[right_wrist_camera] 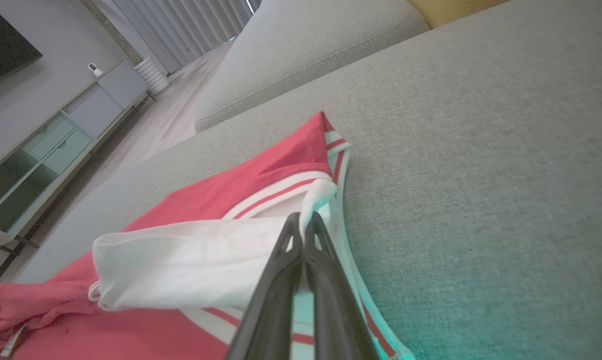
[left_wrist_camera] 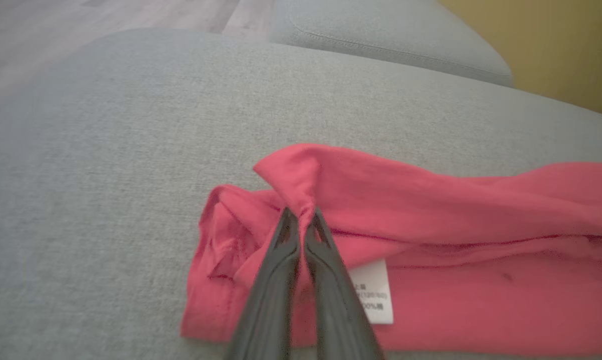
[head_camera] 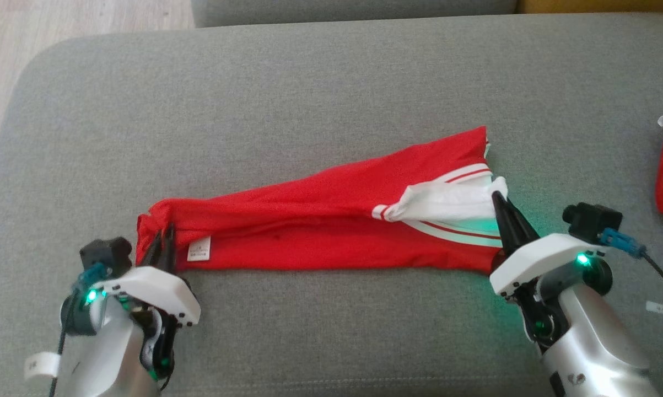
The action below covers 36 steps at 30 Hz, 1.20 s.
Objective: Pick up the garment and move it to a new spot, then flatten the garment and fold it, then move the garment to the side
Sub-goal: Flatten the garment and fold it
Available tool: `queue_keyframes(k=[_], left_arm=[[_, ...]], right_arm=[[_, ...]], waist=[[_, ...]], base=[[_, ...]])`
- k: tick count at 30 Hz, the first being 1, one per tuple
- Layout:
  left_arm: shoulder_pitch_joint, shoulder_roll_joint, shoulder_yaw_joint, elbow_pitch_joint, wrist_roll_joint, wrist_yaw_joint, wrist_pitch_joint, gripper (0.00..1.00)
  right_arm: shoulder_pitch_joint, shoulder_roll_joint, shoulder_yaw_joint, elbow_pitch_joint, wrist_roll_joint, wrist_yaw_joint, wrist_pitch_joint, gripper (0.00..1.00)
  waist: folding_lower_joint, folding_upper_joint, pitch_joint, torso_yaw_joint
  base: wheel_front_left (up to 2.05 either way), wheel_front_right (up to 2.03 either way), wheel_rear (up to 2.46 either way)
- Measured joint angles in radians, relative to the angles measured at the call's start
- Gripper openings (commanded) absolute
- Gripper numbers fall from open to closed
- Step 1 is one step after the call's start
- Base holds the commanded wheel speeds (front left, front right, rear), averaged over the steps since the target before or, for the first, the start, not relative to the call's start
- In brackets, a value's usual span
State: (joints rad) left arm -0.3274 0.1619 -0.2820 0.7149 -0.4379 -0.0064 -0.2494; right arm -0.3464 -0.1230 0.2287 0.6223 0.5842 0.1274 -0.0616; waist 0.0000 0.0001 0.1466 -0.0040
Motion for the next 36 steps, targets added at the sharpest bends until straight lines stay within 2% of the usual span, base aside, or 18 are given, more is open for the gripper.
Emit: queue_keyframes(k=[1, 2, 3, 5, 11, 18, 23, 29, 30, 31, 32, 36], left_arm=[[0.009, -0.003, 0.009, -0.012, 0.016, 0.014, 0.000, 1.00], [0.017, -0.005, 0.015, -0.024, 0.029, 0.026, 0.000, 1.00], [0.026, -0.007, 0.023, -0.035, 0.044, 0.035, 0.000, 1.00], [0.047, -0.014, 0.044, -0.074, 0.076, 0.061, 0.000, 1.00], [0.115, -0.055, 0.115, -0.195, 0.124, 0.095, 0.000, 1.00], [0.206, -0.098, 0.165, -0.285, 0.173, 0.090, 0.000, 1.00], [0.228, -0.107, 0.186, -0.310, 0.193, 0.076, 0.000, 1.00], [0.236, -0.114, 0.197, -0.320, 0.209, 0.066, 0.000, 1.00], [0.236, -0.115, 0.197, -0.321, 0.209, 0.062, 0.000, 1.00], [0.236, -0.115, 0.197, -0.321, 0.209, 0.059, 0.000, 1.00], [0.236, -0.116, 0.196, -0.322, 0.209, 0.059, 0.000, 1.00], [0.233, -0.117, 0.193, -0.322, 0.218, 0.049, 0.000, 1.00]], right_arm=[[0.004, 0.005, -0.011, 0.000, -0.006, 0.000, 0.000, 0.03], [0.007, 0.009, -0.016, 0.000, -0.011, 0.000, 0.000, 0.71], [0.009, 0.012, -0.021, 0.000, -0.020, 0.000, -0.001, 1.00], [0.010, 0.019, -0.039, 0.000, -0.034, 0.000, -0.008, 1.00], [0.010, 0.020, -0.085, 0.006, -0.080, 0.000, -0.018, 1.00], [0.009, 0.027, -0.154, 0.086, -0.142, 0.000, -0.016, 1.00], [0.006, 0.029, -0.204, 0.153, -0.185, 0.000, -0.011, 1.00], [-0.025, 0.029, -0.212, 0.189, -0.189, 0.000, 0.013, 1.00], [-0.030, 0.029, -0.212, 0.194, -0.189, 0.000, 0.020, 0.81], [-0.035, 0.029, -0.209, 0.197, -0.187, 0.000, 0.026, 0.35], [-0.039, 0.028, -0.206, 0.198, -0.179, -0.001, 0.035, 0.00], [-0.056, 0.027, -0.181, 0.202, -0.152, -0.001, 0.056, 0.00]], waist=[[0.0000, 0.0000, -0.001, 0.000], [0.0000, 0.0000, -0.002, 0.001], [0.0000, 0.0000, -0.002, 0.002], [0.0000, 0.0000, -0.003, 0.007], [0.0000, 0.0000, -0.005, 0.031], [0.0000, 0.0000, -0.002, 0.092], [0.0000, 0.0000, 0.002, 0.136], [0.0000, 0.0000, 0.011, 0.167], [0.0000, 0.0000, 0.013, 0.171], [0.0000, 0.0000, 0.016, 0.175], [0.0000, 0.0000, 0.018, 0.179], [0.0000, 0.0000, 0.028, 0.191]], base=[[0.00, 0.00, 0.00], [0.00, 0.00, 0.00], [0.00, 0.00, 0.00], [0.00, 0.00, 0.00], [0.00, 0.00, 0.00], [0.00, 0.00, 0.00], [0.00, 0.00, 0.00], [0.00, 0.00, 0.00], [0.00, 0.00, 0.00], [0.00, 0.00, 0.00], [0.00, 0.00, 0.00], [0.00, 0.00, 0.00]])
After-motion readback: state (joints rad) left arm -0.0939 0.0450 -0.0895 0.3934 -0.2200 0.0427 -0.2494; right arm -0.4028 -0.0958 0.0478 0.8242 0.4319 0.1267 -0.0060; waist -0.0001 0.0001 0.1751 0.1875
